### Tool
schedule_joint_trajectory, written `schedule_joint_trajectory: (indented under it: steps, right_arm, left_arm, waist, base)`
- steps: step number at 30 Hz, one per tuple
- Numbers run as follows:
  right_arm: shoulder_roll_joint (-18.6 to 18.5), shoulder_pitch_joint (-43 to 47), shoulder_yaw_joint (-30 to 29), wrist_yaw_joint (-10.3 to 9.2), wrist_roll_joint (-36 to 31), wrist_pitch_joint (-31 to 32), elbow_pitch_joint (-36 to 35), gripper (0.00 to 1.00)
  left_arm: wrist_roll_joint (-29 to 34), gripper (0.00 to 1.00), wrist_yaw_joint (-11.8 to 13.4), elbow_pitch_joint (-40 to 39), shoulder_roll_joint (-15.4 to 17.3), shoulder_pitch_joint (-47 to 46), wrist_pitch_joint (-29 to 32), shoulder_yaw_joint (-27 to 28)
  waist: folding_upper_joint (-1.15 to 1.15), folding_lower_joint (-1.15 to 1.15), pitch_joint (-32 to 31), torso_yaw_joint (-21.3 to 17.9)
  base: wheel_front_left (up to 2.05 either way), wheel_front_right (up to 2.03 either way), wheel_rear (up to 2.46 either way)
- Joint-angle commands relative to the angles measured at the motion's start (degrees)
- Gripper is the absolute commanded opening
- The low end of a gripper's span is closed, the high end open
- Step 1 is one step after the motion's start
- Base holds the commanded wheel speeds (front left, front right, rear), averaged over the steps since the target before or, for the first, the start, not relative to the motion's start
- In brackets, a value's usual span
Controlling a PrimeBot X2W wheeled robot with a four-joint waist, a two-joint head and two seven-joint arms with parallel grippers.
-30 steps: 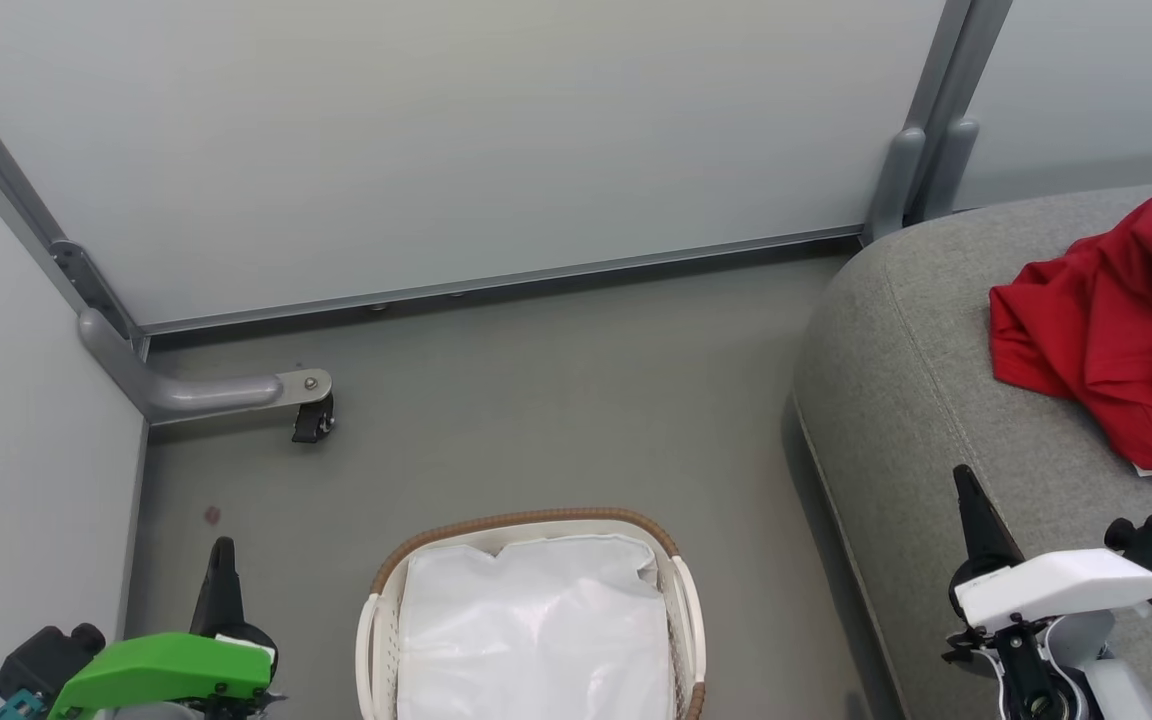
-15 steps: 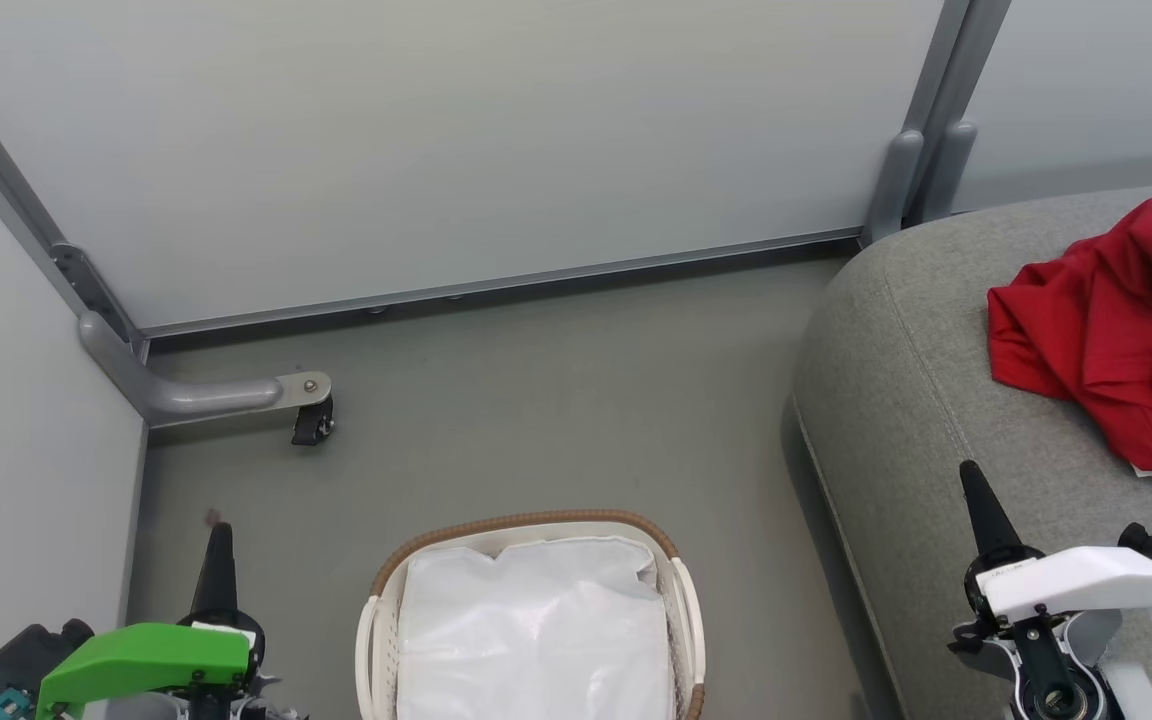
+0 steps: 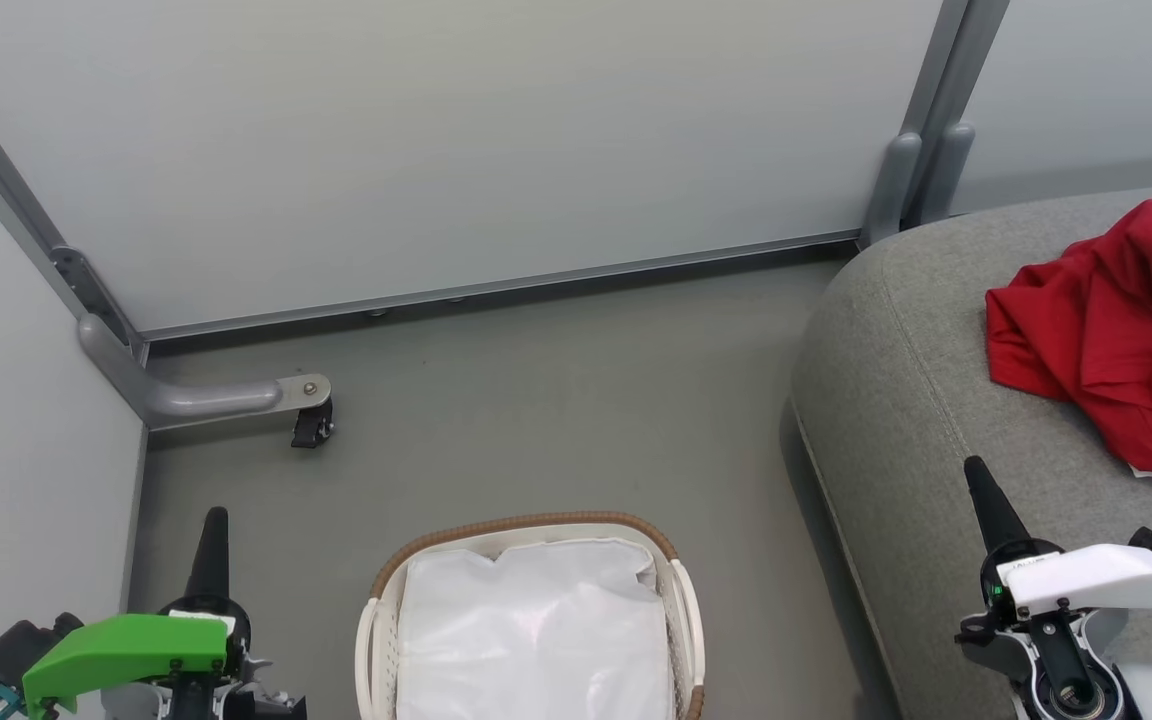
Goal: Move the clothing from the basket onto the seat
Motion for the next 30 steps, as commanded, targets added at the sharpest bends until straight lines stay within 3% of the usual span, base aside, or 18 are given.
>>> schedule_joint_trajectory:
  steps: [1,30]
  right_arm:
    - [-0.3,0.2,-0.3,-0.02,1.5,0.3,-0.6,0.0]
    - [-0.4,0.6,-1.6,-0.02,15.2,3.7,-1.8,0.0]
  left_arm:
    - [-1.4,0.0,-0.3,-0.7,0.4,-1.4,0.3,0.2]
    - [-13.5,0.0,-0.7,-2.4,0.5,-2.2,3.6,1.4]
  waist:
    - [0.0,0.0,0.0,0.0]
    - [0.0,0.0,-0.5,-0.2]
  base:
    - [0.0,0.0,0.0]
    - [0.0,0.0,0.0]
